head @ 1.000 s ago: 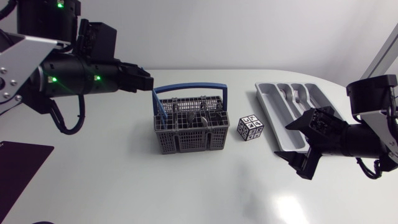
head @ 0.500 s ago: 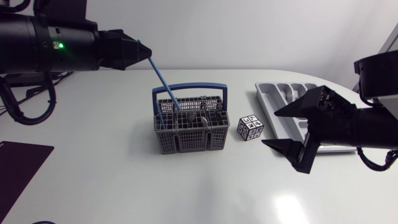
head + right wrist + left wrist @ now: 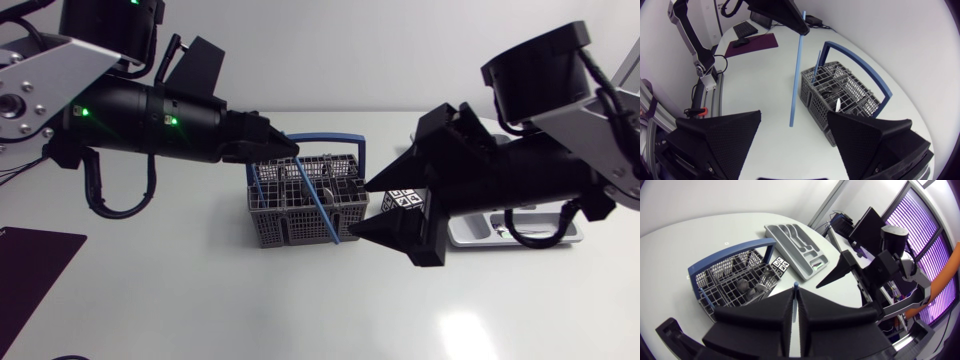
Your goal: Transfer all utensils from the basket to the drawer tray.
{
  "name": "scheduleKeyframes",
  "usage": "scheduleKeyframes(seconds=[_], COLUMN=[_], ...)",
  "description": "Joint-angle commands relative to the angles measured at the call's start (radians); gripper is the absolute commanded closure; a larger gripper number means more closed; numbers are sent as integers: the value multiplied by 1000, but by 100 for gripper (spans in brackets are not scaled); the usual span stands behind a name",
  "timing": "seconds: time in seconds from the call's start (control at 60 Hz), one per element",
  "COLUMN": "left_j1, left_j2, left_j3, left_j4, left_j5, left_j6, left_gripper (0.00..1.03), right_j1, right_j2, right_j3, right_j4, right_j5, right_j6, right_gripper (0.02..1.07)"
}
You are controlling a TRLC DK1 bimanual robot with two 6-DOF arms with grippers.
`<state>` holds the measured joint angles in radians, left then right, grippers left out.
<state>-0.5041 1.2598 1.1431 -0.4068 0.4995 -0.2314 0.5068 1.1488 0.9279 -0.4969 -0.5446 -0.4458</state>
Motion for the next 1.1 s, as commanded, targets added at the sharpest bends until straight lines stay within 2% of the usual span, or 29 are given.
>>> scheduleKeyframes(seconds=[0.0,0.167,0.417,0.667,0.833,1.05,1.083], left_j1=[10,10,12,12,13,16,18], left_j2=[15,27,30,26,23,18,15], left_j3=[-16,-13,-13,-14,-14,-9,-5], left_j4=[19,19,19,19,19,20,20], left_j5=[30,39,42,47,53,57,57], left_j6=[-36,-43,-46,-46,-48,-54,-55], left_gripper=[99,99,99,99,99,97,88], right_j1=[18,47,56,56,58,56,56], right_j2=[72,149,227,247,266,269,267], right_j3=[35,51,80,111,114,104,100], right_j4=[0,41,98,106,121,123,123], right_j5=[-18,-40,-48,-51,-49,-51,-51], right_j6=[39,56,94,101,110,119,121], right_gripper=[14,17,47,72,97,101,101])
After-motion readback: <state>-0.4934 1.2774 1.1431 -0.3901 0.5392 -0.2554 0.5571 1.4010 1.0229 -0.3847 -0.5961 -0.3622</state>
